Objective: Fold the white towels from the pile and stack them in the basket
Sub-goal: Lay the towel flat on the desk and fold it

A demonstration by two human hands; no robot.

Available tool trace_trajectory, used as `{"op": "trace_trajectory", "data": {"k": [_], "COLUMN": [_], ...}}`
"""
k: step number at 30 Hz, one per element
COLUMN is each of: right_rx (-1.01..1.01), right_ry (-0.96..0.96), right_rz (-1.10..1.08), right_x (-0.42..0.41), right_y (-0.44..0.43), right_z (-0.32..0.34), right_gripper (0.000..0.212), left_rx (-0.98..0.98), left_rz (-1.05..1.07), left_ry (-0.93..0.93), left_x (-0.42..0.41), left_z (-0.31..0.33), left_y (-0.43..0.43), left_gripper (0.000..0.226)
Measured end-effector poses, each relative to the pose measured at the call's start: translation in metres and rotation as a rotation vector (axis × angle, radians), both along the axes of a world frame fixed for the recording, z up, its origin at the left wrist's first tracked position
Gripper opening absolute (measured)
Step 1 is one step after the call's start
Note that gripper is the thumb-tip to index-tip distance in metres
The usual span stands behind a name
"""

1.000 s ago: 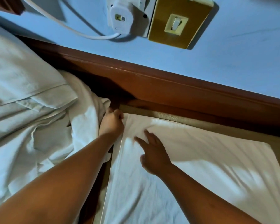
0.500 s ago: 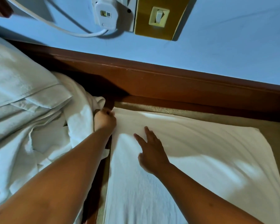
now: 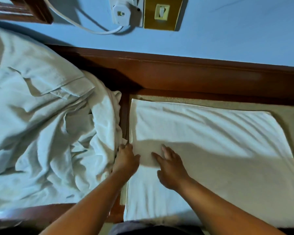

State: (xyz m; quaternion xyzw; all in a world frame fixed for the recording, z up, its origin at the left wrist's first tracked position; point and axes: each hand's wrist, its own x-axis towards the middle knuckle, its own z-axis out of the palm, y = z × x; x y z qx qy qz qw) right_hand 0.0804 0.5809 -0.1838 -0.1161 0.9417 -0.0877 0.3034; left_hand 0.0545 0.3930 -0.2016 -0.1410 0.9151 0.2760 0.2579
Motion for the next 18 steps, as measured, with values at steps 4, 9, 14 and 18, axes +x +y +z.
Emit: {"op": "trace_trajectory", "data": {"k": [4, 9, 14, 18], "right_rx": [0.015, 0.029, 0.018, 0.013], "right_ry": [-0.059, -0.102, -0.131, -0.153], "right_rz": [0.039, 0.109, 0.133, 0.111], "right_x": [0.041, 0.079, 0.096, 0.102], "right_y": [0.0, -0.004, -0.006, -0.009], "right_z": [0.005, 0.007, 0.004, 0.004], "right_gripper": [0.07, 0.071, 0.072, 0.072], "left_rx": [-0.091, -0.075, -0.043, 0.077], "left_rz": [-0.083, -0.048, 0.047, 0.192], "left_ry": [-0.064, -0.097, -0.029, -0.053], "left_x": [0.088, 0.134, 0.142, 0.148], "left_z": [0.002, 0.007, 0.011, 0.008], "left_y": [-0.001, -0.009, -0.016, -0.013], "left_gripper": [0.055, 0.017, 0.028, 0.015]}}
